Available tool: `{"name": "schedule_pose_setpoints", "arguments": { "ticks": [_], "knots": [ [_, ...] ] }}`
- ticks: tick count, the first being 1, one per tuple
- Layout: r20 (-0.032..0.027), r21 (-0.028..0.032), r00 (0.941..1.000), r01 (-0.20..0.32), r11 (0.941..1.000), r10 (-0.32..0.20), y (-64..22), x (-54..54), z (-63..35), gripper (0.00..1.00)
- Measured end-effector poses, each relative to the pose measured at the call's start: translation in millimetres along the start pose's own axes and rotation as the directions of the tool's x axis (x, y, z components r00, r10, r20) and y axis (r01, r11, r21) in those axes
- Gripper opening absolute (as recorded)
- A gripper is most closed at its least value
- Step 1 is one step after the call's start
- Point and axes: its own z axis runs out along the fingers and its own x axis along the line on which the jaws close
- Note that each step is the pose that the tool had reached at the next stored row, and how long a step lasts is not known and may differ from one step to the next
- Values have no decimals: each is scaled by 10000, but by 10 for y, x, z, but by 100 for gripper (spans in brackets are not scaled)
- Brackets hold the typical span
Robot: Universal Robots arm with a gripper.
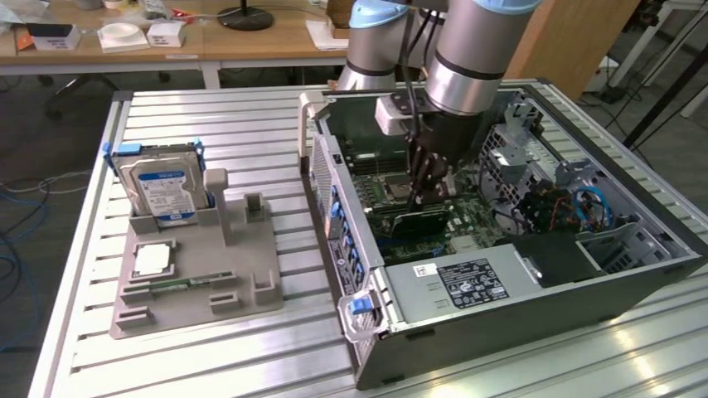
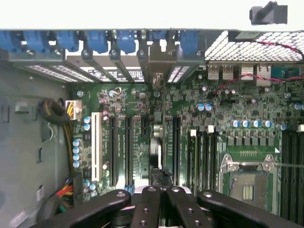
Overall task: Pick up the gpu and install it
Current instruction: 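Press down on the gpu until it lock into place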
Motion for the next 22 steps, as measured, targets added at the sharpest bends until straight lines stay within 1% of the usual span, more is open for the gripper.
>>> {"name": "schedule_pose_setpoints", "arguments": {
  "ticks": [1, 4, 7, 10, 14, 19, 22],
  "knots": [
    [-1, 6, 10000, 1, 10000, -1, 22, -2, 19, 11],
    [-2, 10, 10000, 0, 10000, 0, 40, -7, 73, 11],
    [-2, 18, 10000, 3, 10000, -3, 39, -7, 98, 11],
    [-17, 24, 10000, 1, 10000, -1, 38, -7, 130, 11],
    [-3, 30, 10000, -1, 10000, 1, 40, -11, 146, 11],
    [-11, 30, 10000, -3, 10000, 3, 87, -9, 159, 11],
    [7, 30, 10000, -20, 10000, 20, 95, -12, 160, 11]
  ]
}}
